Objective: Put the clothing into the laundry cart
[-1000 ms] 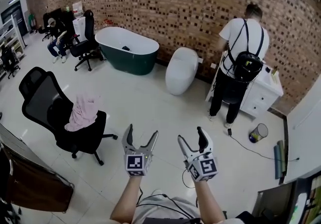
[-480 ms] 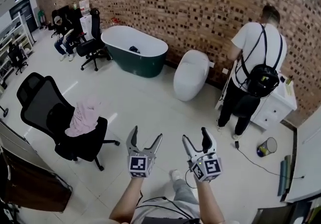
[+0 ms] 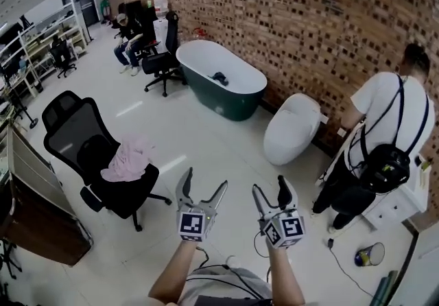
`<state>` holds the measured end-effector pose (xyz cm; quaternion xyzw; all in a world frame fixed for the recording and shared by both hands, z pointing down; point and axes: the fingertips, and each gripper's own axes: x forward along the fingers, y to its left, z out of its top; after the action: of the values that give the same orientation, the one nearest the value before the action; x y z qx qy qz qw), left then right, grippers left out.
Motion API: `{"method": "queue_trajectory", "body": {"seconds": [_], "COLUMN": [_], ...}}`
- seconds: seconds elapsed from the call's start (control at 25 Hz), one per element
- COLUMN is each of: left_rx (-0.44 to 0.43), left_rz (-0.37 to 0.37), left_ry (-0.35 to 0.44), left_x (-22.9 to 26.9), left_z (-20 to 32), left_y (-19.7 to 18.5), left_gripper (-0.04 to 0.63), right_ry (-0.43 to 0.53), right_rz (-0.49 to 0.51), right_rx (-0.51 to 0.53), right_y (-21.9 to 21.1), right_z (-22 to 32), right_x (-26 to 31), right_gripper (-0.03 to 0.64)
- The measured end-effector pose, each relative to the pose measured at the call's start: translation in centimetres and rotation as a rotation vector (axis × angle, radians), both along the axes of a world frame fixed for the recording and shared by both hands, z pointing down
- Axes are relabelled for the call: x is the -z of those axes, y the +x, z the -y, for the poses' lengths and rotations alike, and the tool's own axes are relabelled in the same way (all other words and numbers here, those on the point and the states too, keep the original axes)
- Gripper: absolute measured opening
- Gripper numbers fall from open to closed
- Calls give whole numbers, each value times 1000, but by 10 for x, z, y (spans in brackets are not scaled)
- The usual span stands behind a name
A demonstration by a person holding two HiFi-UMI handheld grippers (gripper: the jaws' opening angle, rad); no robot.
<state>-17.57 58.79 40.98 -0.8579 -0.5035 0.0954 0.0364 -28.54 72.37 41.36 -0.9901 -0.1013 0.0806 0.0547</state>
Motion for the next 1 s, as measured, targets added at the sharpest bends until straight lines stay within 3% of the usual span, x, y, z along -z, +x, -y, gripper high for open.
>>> {"method": "queue_trajectory", "body": {"seconds": [0.32, 0.44, 0.72, 1.0], "left_rx": [257, 338, 485, 669], "left_rz": [40, 53, 33, 39], "left_ry": [27, 19, -51, -83], "left_x": [-7, -8, 4, -9], "left_z": [60, 93, 191, 330], "left_y": [65, 100, 217, 321], "left_gripper": [428, 428, 428, 428], "right_ry": [59, 16, -25, -77], "right_rz": [35, 63, 67, 42], "right_rx": [280, 347, 480, 633], "right_y": [108, 158, 299, 424], "right_z": [40, 73, 163, 274], "right_x": [-28, -36, -36, -18], "right_gripper": [374, 374, 374, 374]}}
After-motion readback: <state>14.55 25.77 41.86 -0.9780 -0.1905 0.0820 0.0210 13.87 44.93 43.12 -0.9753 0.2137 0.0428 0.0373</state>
